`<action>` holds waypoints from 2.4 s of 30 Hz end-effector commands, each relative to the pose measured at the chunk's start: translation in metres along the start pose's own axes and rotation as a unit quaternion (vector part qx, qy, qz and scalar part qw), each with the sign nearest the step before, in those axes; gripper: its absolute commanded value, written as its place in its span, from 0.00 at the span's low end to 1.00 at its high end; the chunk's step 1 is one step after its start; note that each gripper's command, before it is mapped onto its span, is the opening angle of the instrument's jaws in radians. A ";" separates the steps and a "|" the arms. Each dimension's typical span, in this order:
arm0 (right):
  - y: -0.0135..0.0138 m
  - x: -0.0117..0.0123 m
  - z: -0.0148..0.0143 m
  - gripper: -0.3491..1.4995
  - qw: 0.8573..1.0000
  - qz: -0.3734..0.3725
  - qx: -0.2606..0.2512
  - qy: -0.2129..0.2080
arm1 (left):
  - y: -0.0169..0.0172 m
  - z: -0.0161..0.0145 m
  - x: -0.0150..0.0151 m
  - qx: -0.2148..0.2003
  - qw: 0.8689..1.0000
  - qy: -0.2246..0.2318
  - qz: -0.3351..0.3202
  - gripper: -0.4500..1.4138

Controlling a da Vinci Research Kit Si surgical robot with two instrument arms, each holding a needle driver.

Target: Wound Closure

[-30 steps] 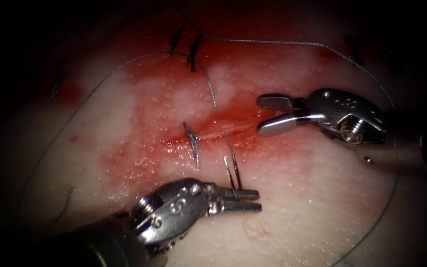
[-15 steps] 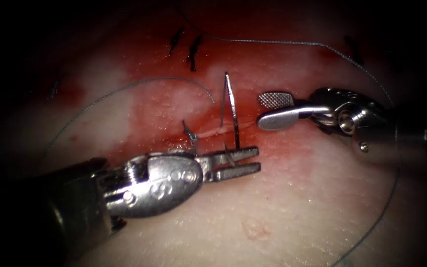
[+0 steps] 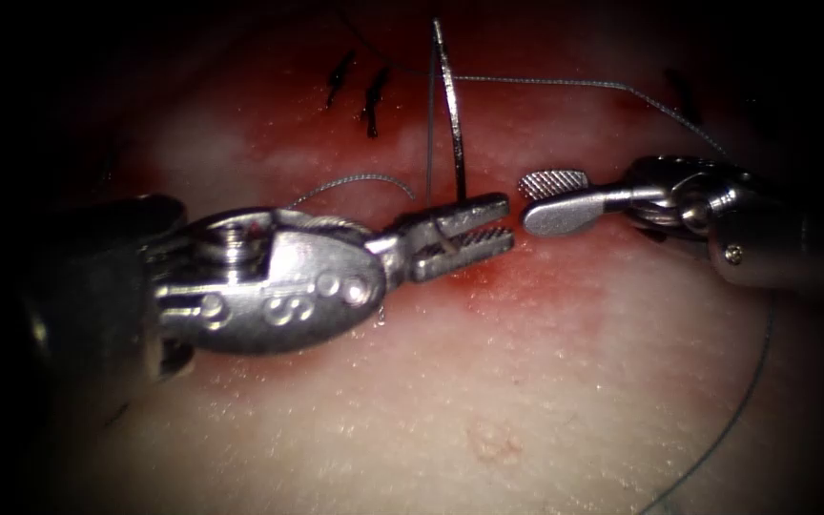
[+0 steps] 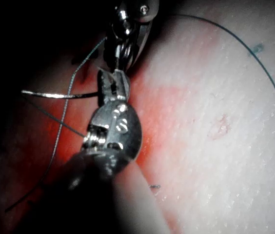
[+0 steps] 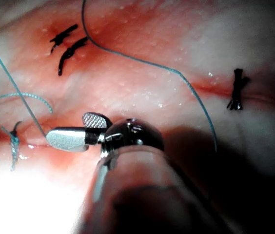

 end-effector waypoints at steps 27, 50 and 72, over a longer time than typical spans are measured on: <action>-0.0035 -0.0011 0.0039 0.94 0.996 0.075 0.049 -0.022 | 0.0095 0.0050 -0.0067 0.030 0.991 -0.055 0.121 0.00; -0.0043 -0.0013 0.0064 0.62 0.994 0.078 0.064 -0.037 | 0.0096 0.0057 -0.0064 0.020 0.989 -0.067 0.128 0.00; -0.0044 -0.0003 0.0074 0.95 0.999 0.022 0.035 0.000 | 0.0100 0.0062 -0.0057 0.017 0.989 -0.065 0.130 0.00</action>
